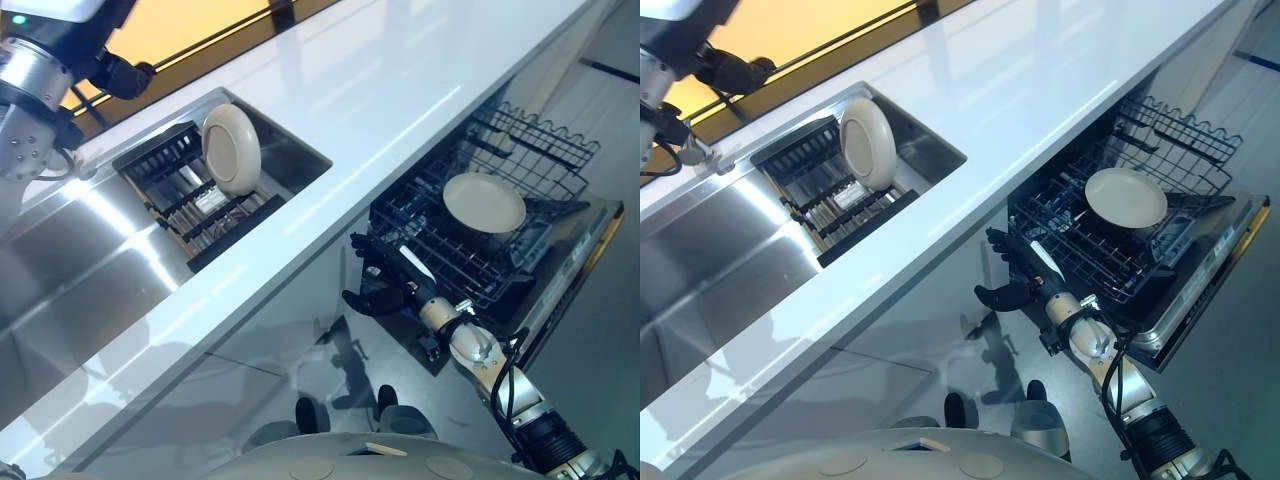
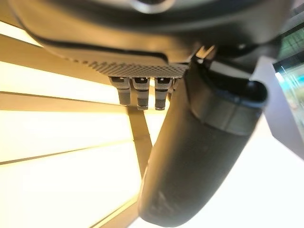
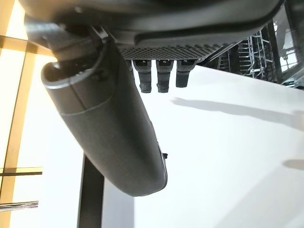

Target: Pick up plates and place into dishwasher.

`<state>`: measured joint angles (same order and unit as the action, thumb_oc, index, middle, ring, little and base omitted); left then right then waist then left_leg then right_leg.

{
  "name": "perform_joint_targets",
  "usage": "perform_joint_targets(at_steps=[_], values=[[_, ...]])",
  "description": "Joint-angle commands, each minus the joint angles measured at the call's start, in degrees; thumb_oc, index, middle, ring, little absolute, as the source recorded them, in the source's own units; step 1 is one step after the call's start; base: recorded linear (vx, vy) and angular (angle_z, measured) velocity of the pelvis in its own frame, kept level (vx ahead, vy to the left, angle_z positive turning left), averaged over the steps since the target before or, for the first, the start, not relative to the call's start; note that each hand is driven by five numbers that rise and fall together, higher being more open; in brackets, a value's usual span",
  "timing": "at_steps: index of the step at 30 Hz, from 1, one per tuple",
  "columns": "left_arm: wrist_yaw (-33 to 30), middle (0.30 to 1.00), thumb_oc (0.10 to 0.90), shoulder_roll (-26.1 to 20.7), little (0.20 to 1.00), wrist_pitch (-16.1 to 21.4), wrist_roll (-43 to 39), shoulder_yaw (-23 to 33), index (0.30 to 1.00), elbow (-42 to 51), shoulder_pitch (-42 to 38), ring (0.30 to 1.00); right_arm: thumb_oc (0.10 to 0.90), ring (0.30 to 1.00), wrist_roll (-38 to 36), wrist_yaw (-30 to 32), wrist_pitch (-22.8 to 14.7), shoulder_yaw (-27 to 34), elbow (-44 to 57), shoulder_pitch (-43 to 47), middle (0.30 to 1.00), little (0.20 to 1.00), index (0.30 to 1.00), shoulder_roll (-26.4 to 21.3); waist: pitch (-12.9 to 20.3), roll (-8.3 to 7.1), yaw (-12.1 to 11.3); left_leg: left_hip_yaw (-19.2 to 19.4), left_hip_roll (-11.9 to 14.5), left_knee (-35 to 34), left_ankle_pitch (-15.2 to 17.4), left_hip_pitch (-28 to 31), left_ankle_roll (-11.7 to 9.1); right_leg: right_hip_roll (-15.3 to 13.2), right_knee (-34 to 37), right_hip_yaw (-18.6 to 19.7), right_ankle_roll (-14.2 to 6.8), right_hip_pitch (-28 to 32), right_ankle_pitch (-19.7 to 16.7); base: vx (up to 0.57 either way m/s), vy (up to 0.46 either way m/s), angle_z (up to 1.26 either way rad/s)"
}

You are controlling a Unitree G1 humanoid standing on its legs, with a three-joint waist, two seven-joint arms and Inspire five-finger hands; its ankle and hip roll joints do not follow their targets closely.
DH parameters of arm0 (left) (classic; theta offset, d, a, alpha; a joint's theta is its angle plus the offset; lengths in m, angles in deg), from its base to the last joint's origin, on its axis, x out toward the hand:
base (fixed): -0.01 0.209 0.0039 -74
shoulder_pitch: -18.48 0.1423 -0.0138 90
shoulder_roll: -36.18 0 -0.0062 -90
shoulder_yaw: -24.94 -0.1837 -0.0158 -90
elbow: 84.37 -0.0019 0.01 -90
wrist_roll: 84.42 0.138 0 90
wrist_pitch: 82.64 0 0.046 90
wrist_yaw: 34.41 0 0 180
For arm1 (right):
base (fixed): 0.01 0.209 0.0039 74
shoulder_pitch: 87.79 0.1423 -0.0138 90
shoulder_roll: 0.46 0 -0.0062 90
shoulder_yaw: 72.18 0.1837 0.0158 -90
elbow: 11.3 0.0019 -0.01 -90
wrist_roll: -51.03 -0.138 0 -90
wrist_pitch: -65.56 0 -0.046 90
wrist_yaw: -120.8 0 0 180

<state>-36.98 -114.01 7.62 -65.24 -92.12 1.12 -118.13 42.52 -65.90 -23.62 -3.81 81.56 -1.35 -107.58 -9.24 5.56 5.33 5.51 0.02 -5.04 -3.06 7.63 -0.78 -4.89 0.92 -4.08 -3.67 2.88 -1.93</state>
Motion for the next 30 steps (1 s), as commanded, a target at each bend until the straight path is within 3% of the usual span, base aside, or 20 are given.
perform_joint_targets(at_steps=[1,7,16,25,30], values=[[-0.02,0.9,0.8,-2.89,0.9,0.16,5.3,-4.05,0.9,-6.92,-11.9,0.9,0.8,0.9,-2.78,-2.4,-8.01,-3.21,6.43,5.26,0.9,0.9,0.9,-1.8,3.86,-0.67,0.55,1.52,-4.48,2.02,5.12,-1.97,1.82,0.67,-5.45,0.32,-4.98,-2.25,2.81,0.03,-0.02,-0.23],[6.72,0.9,0.8,-1.2,0.9,2.69,13.19,-15.2,0.9,-8.23,-18.99,0.9,0.8,0.9,-4.43,-1.61,-7.91,-5.05,7.34,7.38,0.9,0.9,0.9,-2.61,3.76,-0.95,0.93,1.77,-4.52,2.41,5.51,-1.96,2.16,1.21,-5.58,1.1,-4.87,-2.4,3.1,0.03,-0.027,-0.12],[17.18,0.9,0.8,0.94,0.9,3.04,21.49,-18.45,0.9,-7.78,-16.8,0.9,0.8,0.9,-6.23,0.98,-5.79,-5.03,8.83,9.0,0.9,0.9,0.9,-3.63,2.9,-1.11,1.83,2.32,-4.89,3.13,6.19,-2.09,2.72,1.72,-5.42,2.3,-4.71,-2.68,3.07,0.02,-0.007,-0.06],[17.66,0.9,0.8,1.05,0.9,2.46,24.98,-19.34,0.9,-10.24,-15.62,0.9,0.8,0.9,-6.78,0.54,-5.56,-4.47,9.44,8.03,0.9,0.9,0.9,-4.67,2.61,-1.19,2.93,3.27,-4.98,3.14,6.34,-2.1,3.18,2.2,-5.26,3.33,-4.57,-2.95,2.89,0.03,0.005,-0.09],[14.34,0.9,0.8,0.44,0.9,1.34,25.58,-20.67,0.9,-12.97,-16.48,0.9,0.8,0.9,-7.26,0.17,-5.87,-4.21,9.63,7.43,0.9,0.9,0.9,-5.51,2.46,-1.19,3.53,3.54,-5.09,2.83,6.17,-2.19,3.33,2.56,-5.2,3.97,-4.57,-3.28,2.74,0.03,0.012,-0.14]])
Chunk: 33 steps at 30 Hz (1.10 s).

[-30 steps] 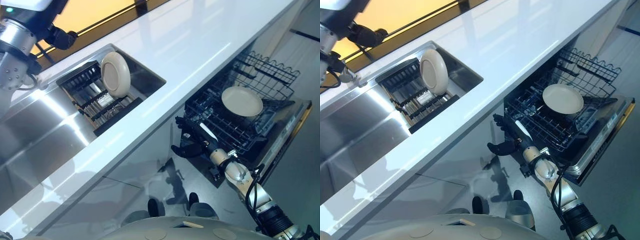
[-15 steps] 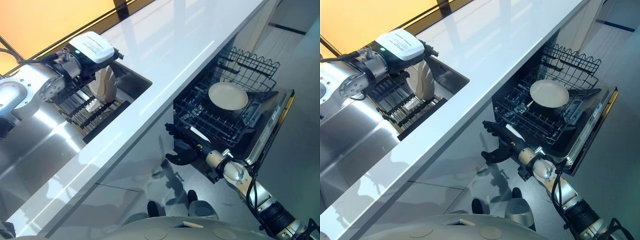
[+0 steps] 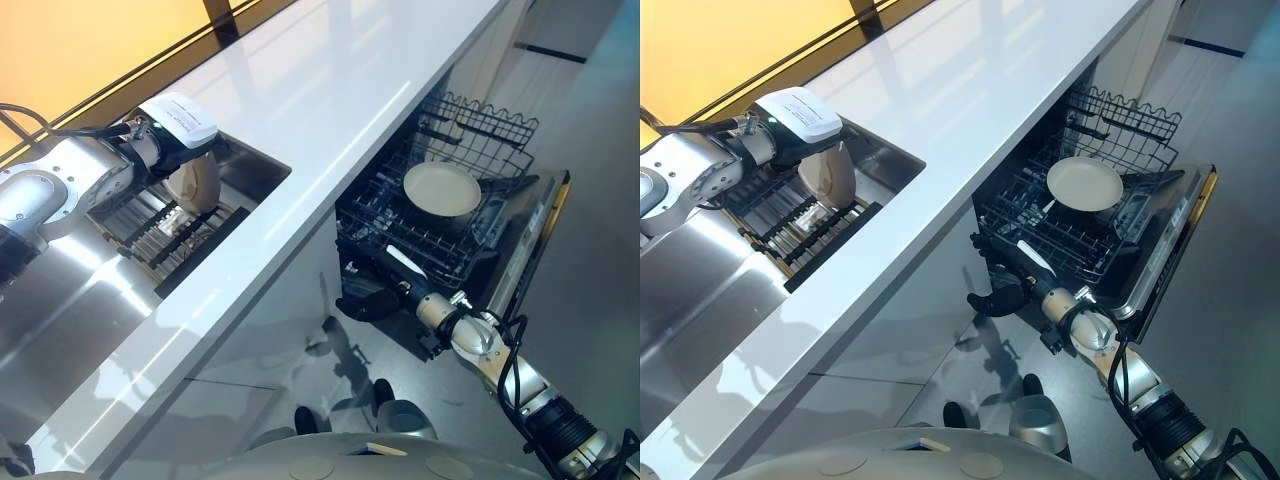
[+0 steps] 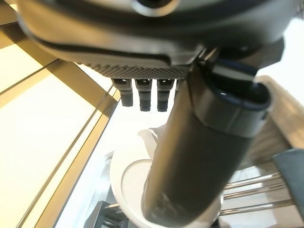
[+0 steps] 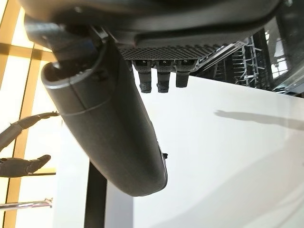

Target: Pick up plates and place into dishwasher.

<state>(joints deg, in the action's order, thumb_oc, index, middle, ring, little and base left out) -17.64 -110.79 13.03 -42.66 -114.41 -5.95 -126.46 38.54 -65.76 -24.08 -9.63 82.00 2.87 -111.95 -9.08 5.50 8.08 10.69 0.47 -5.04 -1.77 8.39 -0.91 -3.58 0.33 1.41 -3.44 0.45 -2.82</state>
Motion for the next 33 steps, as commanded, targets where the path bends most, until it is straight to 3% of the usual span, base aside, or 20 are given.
perform_joint_targets(at_steps=[1,9,17,18,19,20,22,23,33], values=[[-5.53,0.9,0.8,-2.6,0.9,-4.17,2.73,1.42,0.9,-6.82,-8.3,0.9,0.8,0.9,-3.39,0.07,-5.44,1.61,9.3,3.06,0.9,0.9,0.9,-1.27,2.27,-1.13,0.95,-1.52,-5.52,2.75,4.83,-2.98,3.5,1.34,-4.68,-1.42,-4.81,-0.98,3.63,0.03,0.008,-0.14],[-7.53,0.9,0.8,-0.88,0.9,-4.77,3.27,-0.09,0.9,-12.01,-8.68,0.9,0.8,0.9,-4.14,-0.18,-6.19,1.66,8.8,2.68,0.9,0.9,0.9,-2.18,1.75,-1.25,1.94,-0.91,-5.54,2.74,4.77,-3.38,3.79,1.65,-5.2,-0.55,-4.73,-2.0,3.47,0.02,0.007,-0.09],[-0.02,0.9,0.8,2.3,0.9,-7.66,2.89,0.64,0.9,-17.23,-6.05,0.9,0.8,0.9,-4.15,0.05,-5.86,1.91,9.41,2.64,0.9,0.9,0.9,-2.73,0.65,-1.17,2.94,-0.47,-5.65,3.47,5.0,-4.36,4.11,1.98,-6.05,0.6,-4.72,-3.38,3.53,0.02,0.01,-0.12],[0.23,0.813,0.698,2.49,0.798,-7.56,3.11,0.91,0.813,-17.53,-5.68,0.813,0.8,0.9,-4.17,-0.02,-5.89,1.97,9.4,2.63,0.9,0.9,0.9,-2.76,0.59,-1.2,2.96,-0.46,-5.64,3.5,5.01,-4.41,4.12,1.99,-6.08,0.67,-4.71,-3.41,3.54,0.0,0.008,-0.15],[1.54,0.552,0.394,3.0,0.494,-7.14,2.86,1.39,0.552,-18.24,-5.01,0.552,0.8,0.9,-3.92,0.0,-5.98,2.04,9.42,2.62,0.9,0.9,0.9,-2.87,0.4,-1.16,3.08,-0.43,-5.63,3.55,5.03,-4.48,4.13,2.07,-6.13,0.81,-4.72,-3.48,3.59,0.0,0.008,-0.14],[2.81,0.472,0.3,3.32,0.4,-7.66,2.31,1.37,0.472,-18.48,-4.79,0.472,0.8,0.9,-3.81,0.06,-5.98,2.09,9.51,2.59,0.9,0.9,0.9,-2.91,0.25,-1.14,3.19,-0.35,-5.61,3.56,5.0,-4.52,4.11,2.08,-6.12,0.86,-4.74,-3.5,3.56,0.0,0.009,-0.12],[4.67,0.404,0.221,4.27,0.321,-7.46,2.11,1.36,0.404,-19.86,-4.22,0.404,0.8,0.9,-3.86,0.0,-5.93,2.19,9.7,2.68,0.9,0.9,0.9,-3.15,0.04,-1.14,3.4,-0.31,-5.6,3.53,4.96,-4.51,4.11,2.17,-6.15,0.95,-4.75,-3.52,3.54,0.0,0.004,-0.03],[5.05,0.3,0.1,4.65,0.2,-7.45,1.96,1.33,0.3,-20.3,-3.97,0.3,0.8,0.9,-3.79,-0.01,-5.93,2.21,9.75,2.67,0.9,0.9,0.9,-3.21,-0.06,-1.12,3.48,-0.25,-5.58,3.53,4.94,-4.51,4.1,2.18,-6.18,0.95,-4.75,-3.55,3.53,0.0,0.0,0.0],[8.84,0.3,0.1,6.19,0.2,-5.69,4.48,0.3,0.3,-24.04,-3.83,0.3,0.8,0.9,-4.14,0.34,-5.93,2.63,11.03,2.9,0.9,0.9,0.9,-4.05,-0.72,-0.75,3.89,-0.24,-5.85,3.33,4.77,-4.5,4.06,2.25,-5.64,0.95,-4.75,-3.38,3.25,0.0,0.002,-0.02]])
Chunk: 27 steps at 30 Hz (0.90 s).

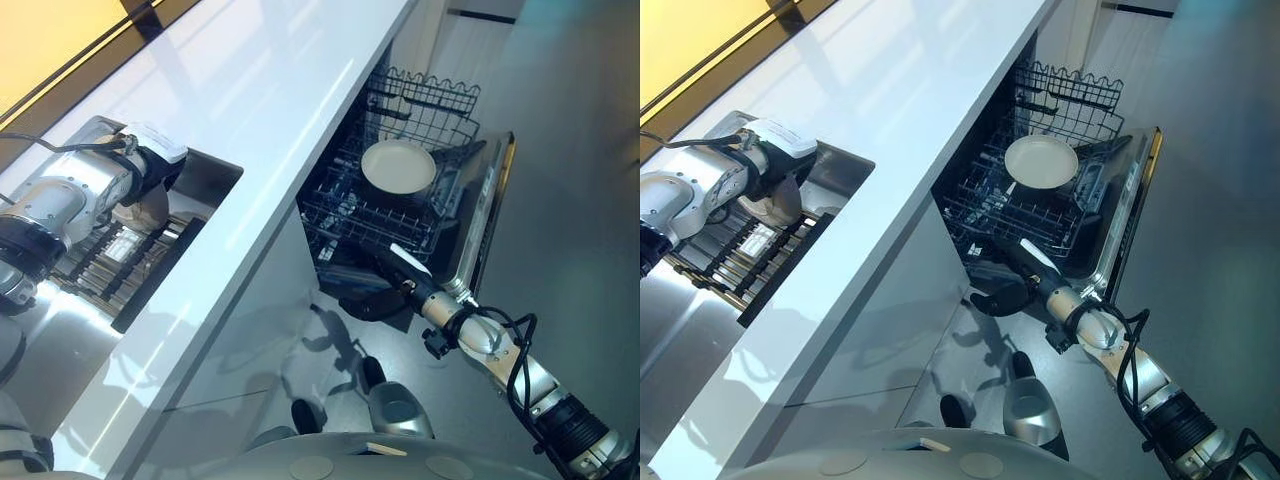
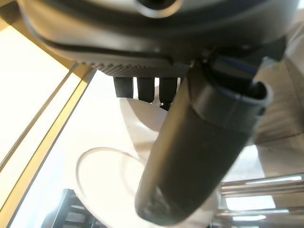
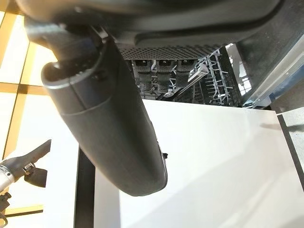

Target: Pick up plates and place into dishwasher.

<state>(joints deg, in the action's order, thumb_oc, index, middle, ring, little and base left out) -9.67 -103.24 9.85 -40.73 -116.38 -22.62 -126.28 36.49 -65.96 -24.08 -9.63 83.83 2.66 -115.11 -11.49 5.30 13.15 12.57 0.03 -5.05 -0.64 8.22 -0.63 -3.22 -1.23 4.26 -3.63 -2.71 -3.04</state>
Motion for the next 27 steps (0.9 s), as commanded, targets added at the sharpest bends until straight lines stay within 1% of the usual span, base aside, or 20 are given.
perform_joint_targets(at_steps=[1,4,7,8,11,13,16,18,23,24,25,26,27], values=[[1.26,0.3,0.1,-1.5,0.2,-2.44,3.02,2.19,0.3,-7.42,-4.03,0.3,0.8,0.9,-1.92,0.87,-6.26,2.86,9.39,3.08,0.9,0.9,0.9,-0.91,1.72,-0.51,-1.2,-2.14,-5.41,3.28,3.6,-4.29,3.75,1.93,-3.96,-1.9,-4.53,-0.11,3.45,0.0,0.0,0.0],[0.81,0.3,0.1,-2.08,0.2,-2.11,4.0,1.94,0.3,-7.4,-4.35,0.3,0.8,0.9,-1.88,2.83,-7.38,3.84,10.27,3.26,0.9,0.9,0.9,-0.92,1.84,-0.49,-1.37,-2.22,-5.35,3.14,3.55,-4.05,3.64,1.92,-3.6,-2.12,-4.52,0.36,3.44,-0.02,-0.006,0.01],[-0.27,0.3,0.1,-2.67,0.2,-2.24,4.31,2.26,0.3,-6.71,-4.32,0.3,0.8,0.9,-2.07,5.54,-9.29,5.69,11.37,3.65,0.9,0.9,0.9,-1.19,2.08,-0.53,-1.63,-2.38,-5.34,2.89,3.45,-3.79,3.55,2.0,-3.16,-2.32,-4.4,0.87,3.36,-0.04,-0.004,0.01],[-1.58,0.3,0.1,-3.06,0.2,-2.58,4.22,2.6,0.3,-6.19,-4.16,0.3,0.8,0.9,-1.71,7.06,-10.35,6.93,12.15,3.97,0.9,0.9,0.9,-1.17,2.21,-0.53,-1.81,-2.49,-5.33,2.78,3.43,-3.64,3.46,2.03,-2.97,-2.43,-4.36,1.15,3.38,-0.05,0.001,0.01],[-3.33,0.3,0.1,-3.9,0.2,-3.51,5.04,3.66,0.3,-4.9,-3.87,0.3,0.8,0.9,-0.4,10.48,-11.47,9.4,13.47,5.63,0.9,0.9,0.9,-1.37,2.74,-0.52,-2.41,-2.84,-5.29,2.48,3.33,-3.3,3.26,2.12,-2.65,-2.8,-4.26,1.7,3.47,-0.05,-0.002,0.01],[-4.21,0.3,0.1,-4.53,0.2,-3.43,5.49,4.49,0.3,-4.69,-3.59,0.3,0.8,0.9,0.26,12.14,-11.86,10.66,13.96,6.51,0.9,0.9,0.9,-1.69,3.08,-0.49,-2.78,-3.06,-5.26,2.3,3.31,-3.1,3.2,2.09,-2.44,-3.13,-4.23,2.0,3.48,-0.04,-0.005,0.03],[-6.71,0.3,0.1,-7.38,0.2,-2.54,5.17,5.94,0.3,-1.97,-3.05,0.3,0.8,0.9,0.16,13.96,-12.64,13.71,14.21,8.61,0.9,0.9,0.9,-3.23,3.89,-0.48,-3.84,-3.63,-5.12,1.72,3.04,-2.7,2.83,2.13,-1.71,-3.96,-4.05,2.8,3.4,-0.05,0.003,0.02],[-8.25,0.3,0.1,-8.81,0.2,-2.67,5.03,7.13,0.3,0.24,-2.64,0.3,0.8,0.9,0.5,14.27,-13.13,15.16,14.39,9.45,0.9,0.9,0.9,-3.97,4.24,-0.53,-4.37,-4.04,-5.09,1.41,2.89,-2.47,2.71,2.15,-1.41,-4.28,-3.93,3.21,3.41,-0.03,0.002,0.07],[-18.57,0.3,0.1,-12.43,0.2,-4.13,3.84,10.95,0.3,3.83,-2.44,0.3,0.8,0.9,3.28,16.82,-15.3,18.13,14.54,12.48,0.9,0.9,0.9,-5.9,5.21,-0.79,-5.9,-4.89,-4.95,1.25,2.69,-2.15,2.3,2.0,-1.0,-5.31,-3.62,4.29,3.67,-0.03,0.001,0.17],[-21.92,0.3,0.1,-13.02,0.2,-5.43,2.05,12.58,0.3,4.78,-1.73,0.3,0.8,0.9,4.25,17.78,-16.32,19.03,14.33,13.02,0.9,0.9,0.9,-6.23,5.49,-1.01,-6.41,-5.15,-4.91,1.16,2.58,-2.11,2.22,1.99,-0.84,-5.56,-3.48,4.56,3.7,-0.03,-0.003,0.16],[-23.98,0.3,0.1,-13.2,0.2,-5.39,0.8,14.74,0.3,5.54,-0.16,0.3,0.8,0.9,5.09,18.33,-16.97,20.07,14.26,13.22,0.9,0.9,0.9,-6.15,5.77,-1.31,-6.95,-5.42,-4.85,1.07,2.54,-2.04,2.16,1.99,-0.73,-5.74,-3.38,4.76,3.75,-0.03,-0.01,0.22],[-25.55,0.3,0.1,-13.17,0.2,-5.6,-0.68,17.16,0.3,6.32,1.88,0.3,0.8,0.9,5.44,18.59,-17.66,20.76,14.21,13.42,0.9,0.9,0.9,-6.1,6.0,-1.48,-7.35,-5.66,-4.83,1.02,2.51,-2.0,2.1,1.98,-0.65,-5.88,-3.31,4.91,3.8,-0.01,-0.011,0.16],[-25.89,0.3,0.1,-13.08,0.2,-5.56,-0.78,18.25,0.3,6.65,2.92,0.3,0.8,0.9,5.54,18.64,-17.79,20.84,14.19,13.46,0.9,0.9,0.9,-6.14,6.03,-1.47,-7.39,-5.73,-4.84,1.03,2.5,-1.99,2.09,1.97,-0.63,-5.92,-3.28,4.95,3.83,-0.01,-0.01,0.08]])
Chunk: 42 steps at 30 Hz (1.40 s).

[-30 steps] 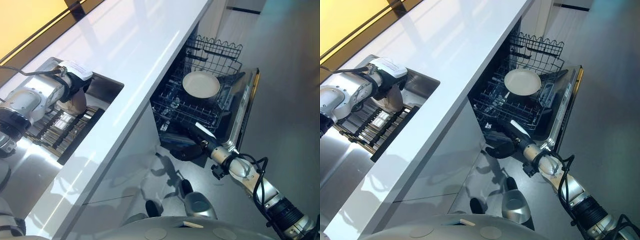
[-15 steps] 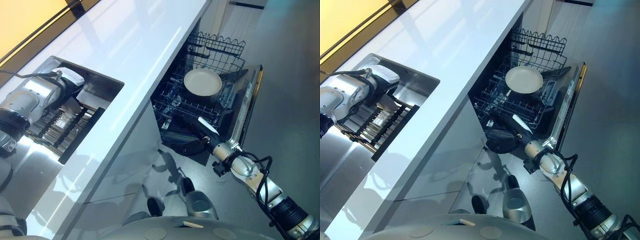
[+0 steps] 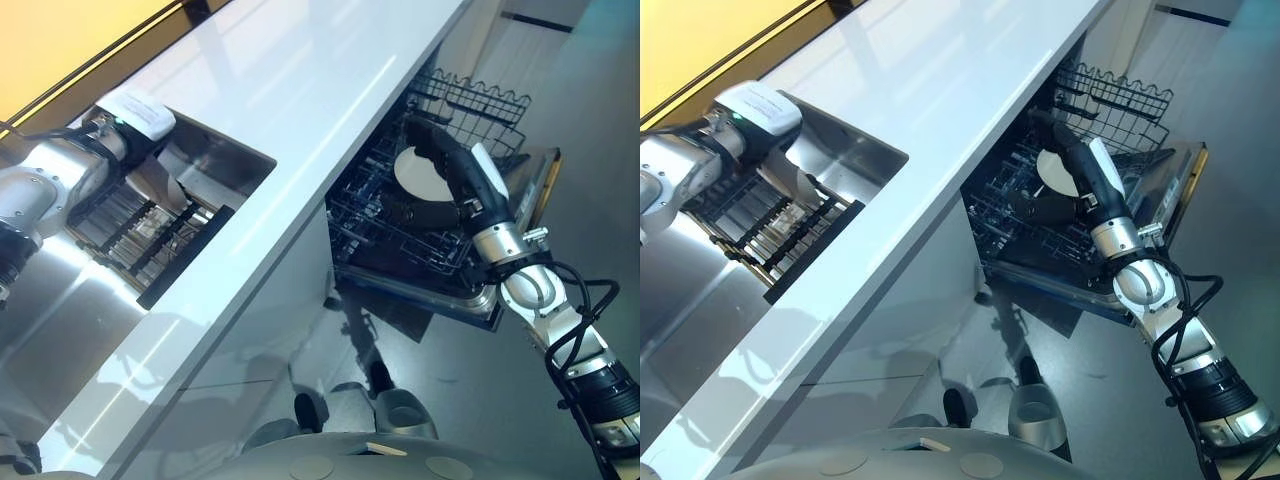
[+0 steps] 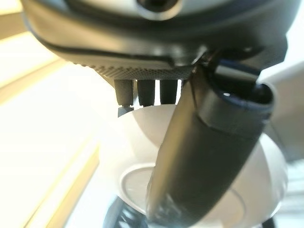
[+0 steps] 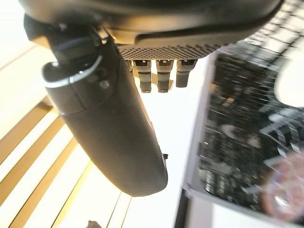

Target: Pick up plates and place into dishwasher.

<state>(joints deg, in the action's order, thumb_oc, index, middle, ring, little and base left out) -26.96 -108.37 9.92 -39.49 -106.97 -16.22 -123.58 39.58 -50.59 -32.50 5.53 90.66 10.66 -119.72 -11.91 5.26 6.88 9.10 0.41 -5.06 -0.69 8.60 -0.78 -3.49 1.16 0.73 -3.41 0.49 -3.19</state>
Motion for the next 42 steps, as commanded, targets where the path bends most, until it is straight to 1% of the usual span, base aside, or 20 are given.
perform_joint_targets(at_steps=[1,2,5,8,9,10,11,12,13,15,16,18,20,25,30,33,36,39,42], values=[[-10.36,0.3,0.1,-7.48,0.2,-4.82,-3.09,11.88,0.3,1.24,3.07,0.3,0.8,0.9,3.05,3.54,-9.92,6.29,7.35,5.56,0.9,0.9,0.9,-1.44,6.62,-1.64,-1.55,-2.53,-5.22,1.02,2.54,-2.32,2.19,2.19,-2.98,-2.61,-3.42,1.9,4.05,-0.01,-0.013,0.05],[-12.0,0.3,0.1,-7.13,0.2,-4.42,-4.31,15.44,0.3,3.31,6.34,0.3,0.8,0.9,3.88,3.93,-10.41,7.29,7.36,5.72,0.9,0.9,0.9,-1.32,6.9,-2.0,-2.27,-2.98,-5.26,0.92,2.51,-2.27,2.13,2.16,-2.78,-2.93,-3.29,2.16,4.07,-0.01,-0.015,0.09],[-16.72,0.3,0.1,-5.34,0.2,-3.74,-7.0,23.81,0.3,5.79,14.32,0.3,0.8,0.9,5.27,4.45,-11.14,8.19,7.11,6.26,0.9,0.9,0.9,-1.43,7.43,-2.32,-3.26,-3.78,-5.28,0.86,2.4,-2.16,2.0,1.95,-2.5,-3.72,-3.09,2.67,4.13,0.0,-0.016,0.2],[-19.61,0.3,0.1,-4.46,0.2,-2.49,-9.8,31.33,0.3,8.01,20.21,0.3,0.8,0.9,4.13,3.71,-11.06,9.11,6.7,6.68,0.9,0.9,0.9,-1.34,7.87,-2.5,-3.99,-4.17,-5.16,1.08,1.75,-2.68,1.81,1.76,-2.41,-4.38,-2.83,2.49,3.57,-0.01,-0.014,0.15],[-19.85,0.3,0.1,-4.27,0.2,-2.35,-10.38,33.01,0.3,8.81,21.7,0.3,0.8,0.9,3.96,3.56,-10.99,9.2,6.7,6.61,0.9,0.9,0.9,-1.19,8.06,-2.49,-4.07,-4.42,-5.18,0.87,2.19,-2.31,1.78,1.68,-2.35,-4.53,-2.95,2.86,4.16,-0.04,-0.017,0.2],[-21.35,0.3,0.1,-3.84,0.2,-1.48,-11.92,35.49,0.3,9.68,23.7,0.3,0.8,0.9,3.96,3.22,-10.91,9.5,6.7,6.42,0.9,0.9,0.9,-0.78,7.99,-2.66,-4.48,-4.42,-5.1,1.16,1.72,-2.73,1.7,1.58,-2.42,-4.82,-2.83,2.63,3.68,-0.01,-0.012,0.16],[-21.99,0.3,0.1,-3.44,0.2,-0.65,-13.21,37.97,0.3,10.98,25.46,0.3,0.8,0.9,3.61,2.73,-10.67,9.76,6.7,6.16,0.9,0.9,0.9,-0.41,8.08,-2.75,-4.87,-4.59,-5.05,1.17,1.68,-2.78,1.67,1.51,-2.38,-5.1,-2.77,2.7,3.73,-0.05,-0.017,0.1],[-21.84,0.3,0.1,-3.18,0.2,-0.55,-13.75,39.16,0.3,12.01,26.33,0.3,0.8,0.9,3.67,2.64,-10.37,9.75,6.89,6.13,0.9,0.9,0.9,-0.2,8.12,-2.78,-5.01,-4.69,-5.05,1.19,1.64,-2.83,1.64,1.48,-2.37,-5.2,-2.75,2.72,3.76,-0.01,-0.013,0.12],[-22.06,0.3,0.1,-2.3,0.2,0.47,-15.47,42.61,0.3,14.91,28.92,0.3,0.8,0.9,3.54,2.12,-10.12,9.83,7.07,5.96,0.9,0.9,0.9,0.64,8.2,-2.96,-5.56,-4.98,-5.02,1.29,1.66,-2.91,1.56,1.42,-2.39,-5.56,-2.64,2.86,3.91,-0.01,-0.013,0.11],[-21.8,0.3,0.1,-1.04,0.2,1.91,-17.28,45.4,0.3,17.24,31.09,0.3,0.8,0.9,3.57,1.26,-9.42,9.18,7.27,6.42,0.9,0.9,0.9,1.42,8.31,-3.08,-5.92,-5.35,-5.01,1.32,1.63,-2.94,1.47,1.33,-2.37,-5.97,-2.56,3.04,4.05,0.0,-0.016,0.19],[-21.55,0.3,0.1,-0.36,0.2,2.58,-17.42,46.01,0.3,18.69,31.47,0.3,0.8,0.9,4.06,0.66,-8.73,8.43,7.22,6.96,0.9,0.9,0.9,1.83,8.43,-3.14,-6.12,-5.66,-5.01,1.1,2.13,-2.54,1.43,1.28,-2.32,-6.18,-2.61,3.48,4.68,0.02,-0.016,0.24],[-21.16,0.3,0.1,0.37,0.2,2.78,-17.96,45.73,0.3,21.31,31.09,0.3,0.8,0.9,5.3,-0.56,-7.33,6.4,6.94,8.75,0.9,0.9,0.9,2.26,8.29,-3.3,-6.48,-5.95,-4.99,1.31,1.61,-2.84,1.37,1.22,-2.49,-6.7,-2.41,3.35,4.26,-0.04,-0.019,0.16],[-21.06,0.3,0.1,1.34,0.2,2.94,-18.88,44.48,0.3,24.06,29.43,0.3,0.8,0.9,6.2,-3.42,-4.97,3.66,6.49,11.24,0.9,0.9,0.9,2.05,8.51,-3.51,-6.94,-6.31,-4.96,1.36,1.51,-2.92,1.25,1.15,-2.65,-7.22,-2.3,3.43,4.45,-0.04,-0.018,0.14],[-22.55,0.3,0.1,3.47,0.2,2.78,-22.03,39.45,0.3,26.74,22.91,0.3,0.8,0.9,9.59,-4.76,-1.97,-2.8,3.12,16.55,0.9,0.9,0.9,2.14,8.98,-3.95,-7.66,-6.68,-4.7,0.94,1.04,-2.84,0.96,1.09,-2.86,-8.57,-2.08,3.79,4.71,0.0,-0.021,0.11],[-22.77,0.3,0.1,5.92,0.2,2.26,-24.98,35.83,0.3,27.95,18.23,0.3,0.8,0.9,12.6,-5.65,-1.01,-6.57,1.52,20.17,0.9,0.9,0.9,2.93,9.22,-4.19,-7.91,-7.03,-4.55,0.64,0.83,-2.8,0.76,1.12,-3.11,-9.29,-1.99,3.95,4.94,-0.01,-0.021,0.17],[-23.01,0.3,0.1,8.62,0.2,2.27,-25.55,33.58,0.3,28.9,16.3,0.3,0.8,0.9,13.18,-6.18,-0.31,-8.95,1.66,22.68,0.9,0.9,0.9,4.71,9.14,-4.24,-7.98,-7.14,-4.49,0.71,0.8,-2.75,0.72,1.09,-3.39,-9.4,-1.89,3.98,5.1,-0.01,-0.013,0.11],[-22.99,0.3,0.1,11.14,0.2,2.92,-25.68,32.72,0.3,29.69,15.74,0.3,0.8,0.9,13.31,-6.69,-0.36,-10.61,1.51,24.33,0.9,0.9,0.9,6.56,9.12,-4.35,-8.13,-7.31,-4.54,0.69,0.86,-2.63,0.7,1.08,-3.28,-9.42,-1.84,4.11,5.05,0.0,-0.01,0.1],[-22.27,0.3,0.1,12.94,0.2,2.42,-25.89,31.39,0.3,30.25,15.03,0.3,0.8,0.9,13.35,-5.83,-0.37,-11.59,2.14,25.23,0.9,0.9,0.9,7.47,9.09,-4.37,-8.01,-7.08,-4.45,0.63,0.89,-2.49,0.65,1.03,-3.15,-9.5,-1.89,4.27,5.02,0.0,0.0,0.0],[-21.62,0.3,0.1,15.12,0.2,2.46,-26.74,30.45,0.3,30.65,15.21,0.3,0.8,0.9,13.25,-4.22,-0.51,-11.3,2.97,25.63,0.9,0.9,0.9,8.85,9.04,-4.38,-7.92,-6.95,-4.45,0.69,0.99,-2.37,0.66,1.01,-3.06,-9.4,-1.98,4.35,4.93,0.0,0.0,0.0]])
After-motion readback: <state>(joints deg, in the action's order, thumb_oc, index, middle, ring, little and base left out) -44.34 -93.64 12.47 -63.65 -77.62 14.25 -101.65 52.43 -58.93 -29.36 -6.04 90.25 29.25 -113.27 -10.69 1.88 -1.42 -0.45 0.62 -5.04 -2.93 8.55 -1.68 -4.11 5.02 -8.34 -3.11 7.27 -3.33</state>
